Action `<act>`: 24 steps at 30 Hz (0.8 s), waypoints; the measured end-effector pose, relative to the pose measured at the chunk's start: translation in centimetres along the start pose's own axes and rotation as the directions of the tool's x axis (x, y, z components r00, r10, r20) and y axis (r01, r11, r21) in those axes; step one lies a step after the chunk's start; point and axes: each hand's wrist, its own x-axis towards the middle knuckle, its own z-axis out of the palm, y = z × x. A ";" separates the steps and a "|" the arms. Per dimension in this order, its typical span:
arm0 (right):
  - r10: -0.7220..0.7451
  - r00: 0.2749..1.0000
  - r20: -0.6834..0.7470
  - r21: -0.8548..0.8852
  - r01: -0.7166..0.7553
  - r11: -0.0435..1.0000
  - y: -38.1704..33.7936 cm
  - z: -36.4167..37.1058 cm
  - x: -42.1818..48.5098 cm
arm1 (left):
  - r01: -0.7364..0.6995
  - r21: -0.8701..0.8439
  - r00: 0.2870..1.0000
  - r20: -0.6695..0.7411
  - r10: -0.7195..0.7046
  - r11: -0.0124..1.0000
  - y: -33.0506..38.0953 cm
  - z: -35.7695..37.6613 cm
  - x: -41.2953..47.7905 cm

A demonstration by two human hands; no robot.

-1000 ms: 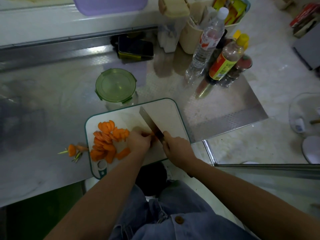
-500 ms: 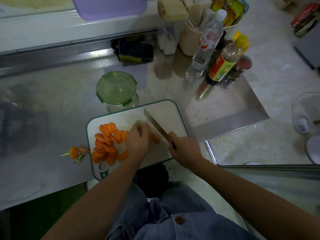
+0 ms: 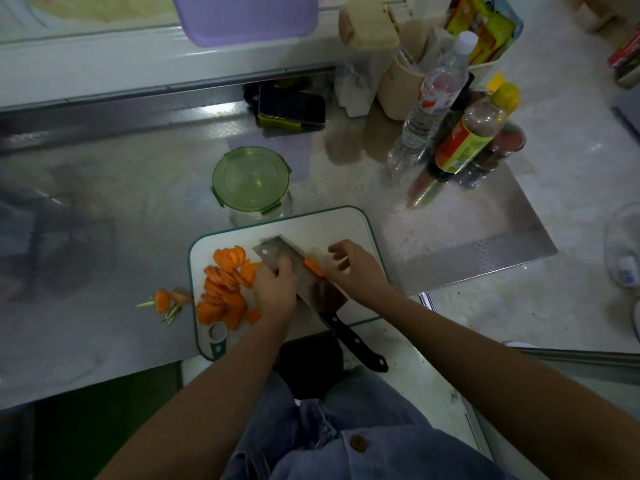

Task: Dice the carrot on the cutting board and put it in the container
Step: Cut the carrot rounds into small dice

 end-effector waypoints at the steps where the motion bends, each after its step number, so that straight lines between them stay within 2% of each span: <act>1: 0.045 0.997 0.062 0.026 -0.046 0.999 -0.4 0.3 0.5 | -0.006 -0.006 1.000 0.005 0.006 1.000 -0.1 -0.1 0.0; 3: 0.040 0.992 0.118 -0.038 -0.036 0.999 -0.8 1.0 1.2 | -0.018 -0.025 1.000 0.018 0.018 1.000 -0.1 -0.2 -0.1; 8: -0.016 0.997 -0.074 -0.113 0.007 0.994 -0.1 1.2 2.5 | -0.058 -0.022 0.998 -0.027 0.058 0.998 -0.4 -1.6 0.1; 13: -0.066 0.991 -0.115 -0.329 0.024 0.944 1.6 1.8 2.2 | -0.070 -0.059 0.997 -0.032 0.068 0.996 -1.0 -3.0 0.5; 17: -0.092 0.989 -0.113 -0.275 0.058 0.960 1.7 2.2 1.8 | -0.106 -0.036 0.994 -0.031 0.105 0.994 -0.7 -3.3 0.2; 20: -0.121 0.985 -0.119 -0.297 0.081 0.951 2.1 1.9 1.7 | -0.095 0.013 0.995 -0.037 0.095 0.995 -0.3 -3.1 0.3; 24: -0.240 0.939 -0.246 -0.201 0.193 0.960 1.5 0.3 0.8 | -0.103 0.037 0.993 -0.048 0.105 0.994 0.3 -2.5 0.7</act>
